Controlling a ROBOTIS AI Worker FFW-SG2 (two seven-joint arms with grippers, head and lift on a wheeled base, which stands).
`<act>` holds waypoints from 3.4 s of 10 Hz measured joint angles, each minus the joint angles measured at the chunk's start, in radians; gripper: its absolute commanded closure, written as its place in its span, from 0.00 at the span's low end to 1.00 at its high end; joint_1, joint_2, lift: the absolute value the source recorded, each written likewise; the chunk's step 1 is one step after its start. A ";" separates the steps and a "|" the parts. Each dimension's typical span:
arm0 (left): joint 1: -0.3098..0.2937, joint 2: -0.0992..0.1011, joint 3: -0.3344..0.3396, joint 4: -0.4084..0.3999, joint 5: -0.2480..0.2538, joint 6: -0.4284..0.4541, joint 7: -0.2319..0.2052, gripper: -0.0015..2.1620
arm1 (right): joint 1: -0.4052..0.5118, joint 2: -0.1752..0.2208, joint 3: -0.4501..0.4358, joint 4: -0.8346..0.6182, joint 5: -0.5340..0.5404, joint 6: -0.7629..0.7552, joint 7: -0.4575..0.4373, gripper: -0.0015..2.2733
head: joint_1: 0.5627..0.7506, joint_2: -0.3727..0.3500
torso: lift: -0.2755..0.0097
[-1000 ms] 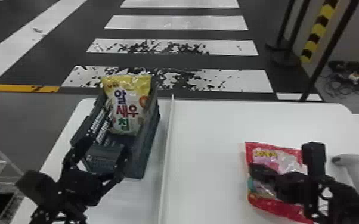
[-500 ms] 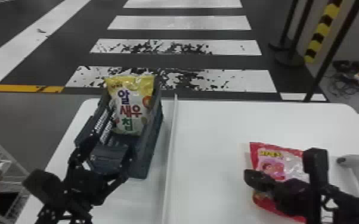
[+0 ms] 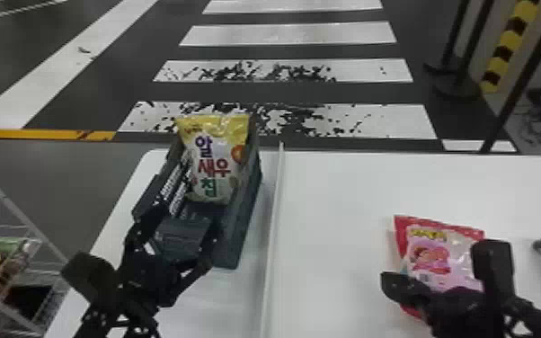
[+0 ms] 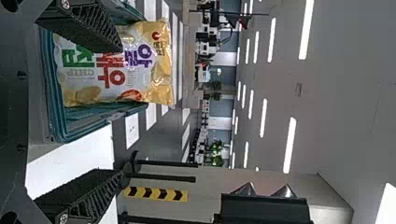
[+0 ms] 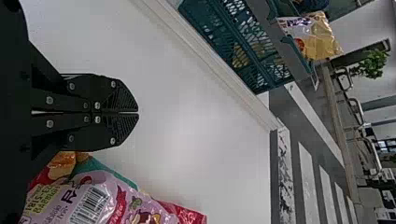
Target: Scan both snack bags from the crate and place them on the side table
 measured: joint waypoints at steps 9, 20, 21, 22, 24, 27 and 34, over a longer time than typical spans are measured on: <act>-0.003 0.000 0.000 0.008 0.003 -0.003 0.000 0.03 | 0.012 -0.003 -0.017 0.011 0.037 0.047 0.013 0.99 | 0.70 0.63 | 0.63; -0.010 -0.001 0.000 0.009 0.001 -0.003 0.001 0.04 | -0.113 0.031 -0.326 -0.045 -0.188 0.082 -0.047 0.06 | 0.70 0.42 | 0.63; -0.013 -0.001 -0.001 0.003 -0.002 -0.003 0.001 0.04 | -0.138 0.029 -0.362 0.004 -0.161 0.052 -0.059 0.06 | 0.70 0.39 | 0.63; -0.016 -0.002 -0.002 0.001 -0.004 -0.003 0.003 0.04 | -0.164 0.022 -0.387 0.058 -0.127 0.020 -0.065 0.06 | 0.70 0.34 | 0.63; -0.018 -0.004 -0.002 0.008 -0.004 -0.003 0.004 0.04 | -0.205 -0.005 -0.418 0.168 -0.065 -0.064 -0.070 0.06 | 0.70 0.26 | 0.63; -0.019 -0.006 -0.002 0.031 -0.004 0.000 0.004 0.04 | -0.250 -0.071 -0.432 0.334 0.020 -0.173 -0.098 0.06 | 0.70 0.17 | 0.63; -0.024 -0.003 -0.015 0.053 -0.001 0.000 0.004 0.04 | -0.273 -0.140 -0.433 0.475 0.094 -0.099 -0.077 0.06 | 0.70 0.06 | 0.63</act>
